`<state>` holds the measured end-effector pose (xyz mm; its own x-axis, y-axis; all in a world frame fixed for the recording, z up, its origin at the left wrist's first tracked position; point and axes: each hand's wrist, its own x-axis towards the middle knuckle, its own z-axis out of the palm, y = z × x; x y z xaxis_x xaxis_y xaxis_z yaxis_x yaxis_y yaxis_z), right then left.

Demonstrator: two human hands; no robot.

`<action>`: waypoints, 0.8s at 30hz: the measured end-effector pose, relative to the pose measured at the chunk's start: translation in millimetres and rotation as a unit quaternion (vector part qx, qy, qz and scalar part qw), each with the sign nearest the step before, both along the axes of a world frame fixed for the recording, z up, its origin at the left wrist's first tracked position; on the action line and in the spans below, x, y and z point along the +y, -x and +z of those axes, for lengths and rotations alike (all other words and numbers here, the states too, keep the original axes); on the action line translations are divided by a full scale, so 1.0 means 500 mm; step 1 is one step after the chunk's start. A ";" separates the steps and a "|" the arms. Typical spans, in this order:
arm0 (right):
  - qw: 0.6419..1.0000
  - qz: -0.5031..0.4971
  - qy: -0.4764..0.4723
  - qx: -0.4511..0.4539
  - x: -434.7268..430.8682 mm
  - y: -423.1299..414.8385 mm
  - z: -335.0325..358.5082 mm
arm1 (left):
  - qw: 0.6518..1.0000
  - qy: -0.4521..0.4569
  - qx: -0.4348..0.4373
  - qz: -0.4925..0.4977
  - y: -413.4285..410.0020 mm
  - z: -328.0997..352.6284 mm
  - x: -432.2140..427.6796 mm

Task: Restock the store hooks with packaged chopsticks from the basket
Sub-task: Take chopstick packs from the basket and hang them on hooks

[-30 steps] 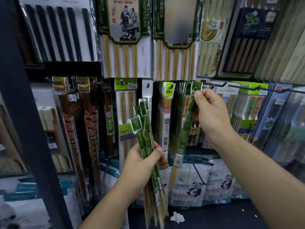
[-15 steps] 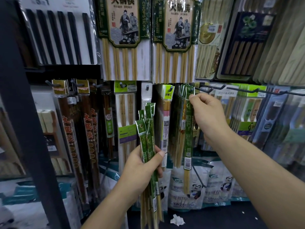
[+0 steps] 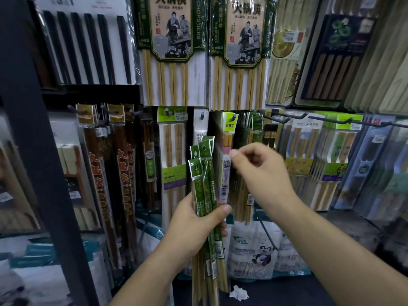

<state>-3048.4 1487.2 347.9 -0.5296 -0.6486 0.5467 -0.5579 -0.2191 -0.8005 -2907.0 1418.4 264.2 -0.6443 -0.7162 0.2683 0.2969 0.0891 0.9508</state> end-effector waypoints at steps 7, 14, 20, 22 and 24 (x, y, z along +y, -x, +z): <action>0.991 0.126 -0.030 -0.025 0.000 -0.035 -0.007 | 1.000 0.001 0.000 -0.014 0.001 -0.001 0.001; 0.990 0.136 -0.022 -0.042 0.002 -0.025 -0.016 | 0.999 0.019 -0.025 -0.004 0.000 0.000 0.002; 0.991 0.125 -0.016 -0.038 0.001 -0.018 -0.015 | 0.999 0.022 -0.027 0.007 0.003 -0.003 0.000; 0.992 0.120 -0.009 -0.041 0.003 -0.014 -0.012 | 0.999 0.034 -0.020 0.015 0.004 -0.003 -0.001; 0.992 0.110 0.007 -0.065 0.006 -0.009 -0.008 | 0.999 0.035 -0.009 0.033 0.005 -0.003 -0.001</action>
